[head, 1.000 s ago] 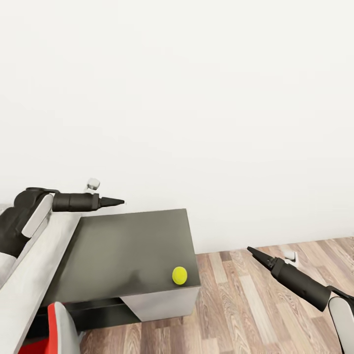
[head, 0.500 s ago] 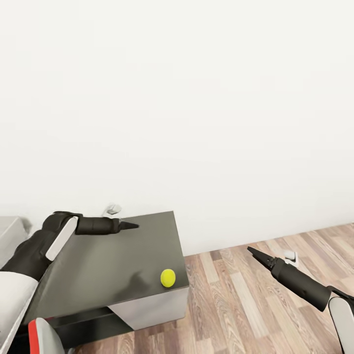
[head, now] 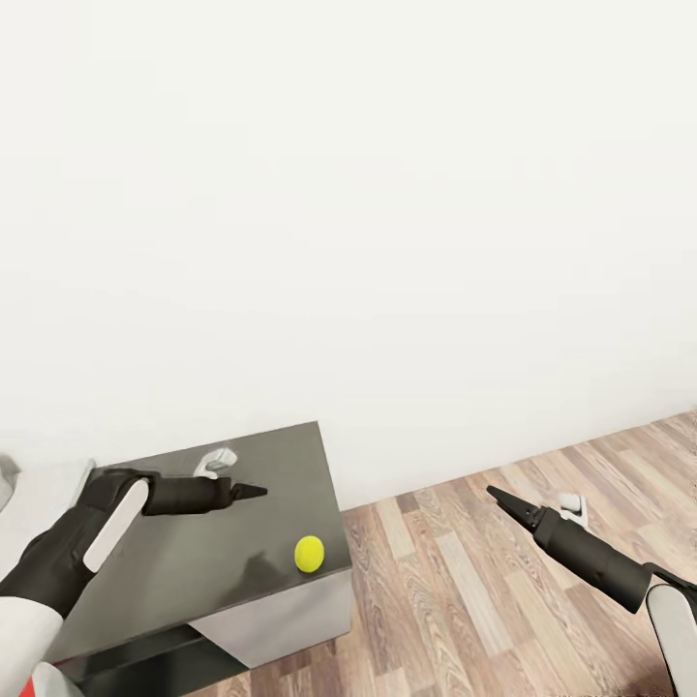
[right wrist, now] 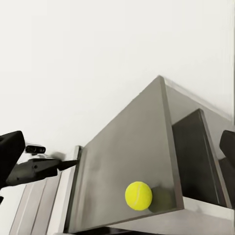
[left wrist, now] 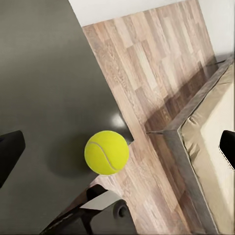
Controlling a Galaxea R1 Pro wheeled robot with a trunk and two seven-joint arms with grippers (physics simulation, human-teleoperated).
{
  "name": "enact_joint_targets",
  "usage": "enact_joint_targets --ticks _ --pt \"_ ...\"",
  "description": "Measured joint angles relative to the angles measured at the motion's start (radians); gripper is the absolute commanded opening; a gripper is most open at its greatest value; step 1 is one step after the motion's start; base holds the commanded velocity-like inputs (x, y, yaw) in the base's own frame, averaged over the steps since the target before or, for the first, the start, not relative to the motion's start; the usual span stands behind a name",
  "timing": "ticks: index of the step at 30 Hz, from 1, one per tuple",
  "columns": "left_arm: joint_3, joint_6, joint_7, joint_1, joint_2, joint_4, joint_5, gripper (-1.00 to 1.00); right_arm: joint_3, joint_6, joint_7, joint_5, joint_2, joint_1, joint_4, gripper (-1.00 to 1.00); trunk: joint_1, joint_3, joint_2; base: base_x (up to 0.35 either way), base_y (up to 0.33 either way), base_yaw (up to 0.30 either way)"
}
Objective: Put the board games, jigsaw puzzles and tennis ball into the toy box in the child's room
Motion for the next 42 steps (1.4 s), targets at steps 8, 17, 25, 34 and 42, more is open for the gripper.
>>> enact_joint_targets --ticks 8,17,25,34,42 --pt "0.086 0.002 0.003 0.026 0.005 -0.021 -0.003 1.0 0.002 -0.002 -0.002 0.024 0.002 0.0 0.001 1.0 0.0 0.003 0.0 0.042 -0.042 -0.042" --pt "0.121 0.002 0.007 0.036 0.025 -0.026 -0.006 1.0 0.006 -0.033 -0.002 0.085 0.008 0.0 0.0 1.0 0.0 0.003 0.0 0.155 -0.179 -0.005" --pt "0.124 0.002 0.008 0.038 0.036 -0.027 -0.007 1.0 0.007 -0.036 -0.001 0.092 0.009 0.0 0.0 1.0 0.0 0.003 0.0 0.078 -0.098 0.0" --pt "0.123 0.002 0.01 0.039 0.038 -0.027 -0.014 1.0 0.01 -0.037 -0.003 0.094 0.012 0.0 -0.002 1.0 0.0 0.003 0.0 0.011 -0.031 0.0" --pt "0.124 0.002 0.01 0.039 0.039 -0.027 -0.015 1.0 0.013 -0.038 -0.005 0.095 0.013 0.0 -0.002 1.0 0.0 0.003 0.0 0.001 -0.182 0.0"
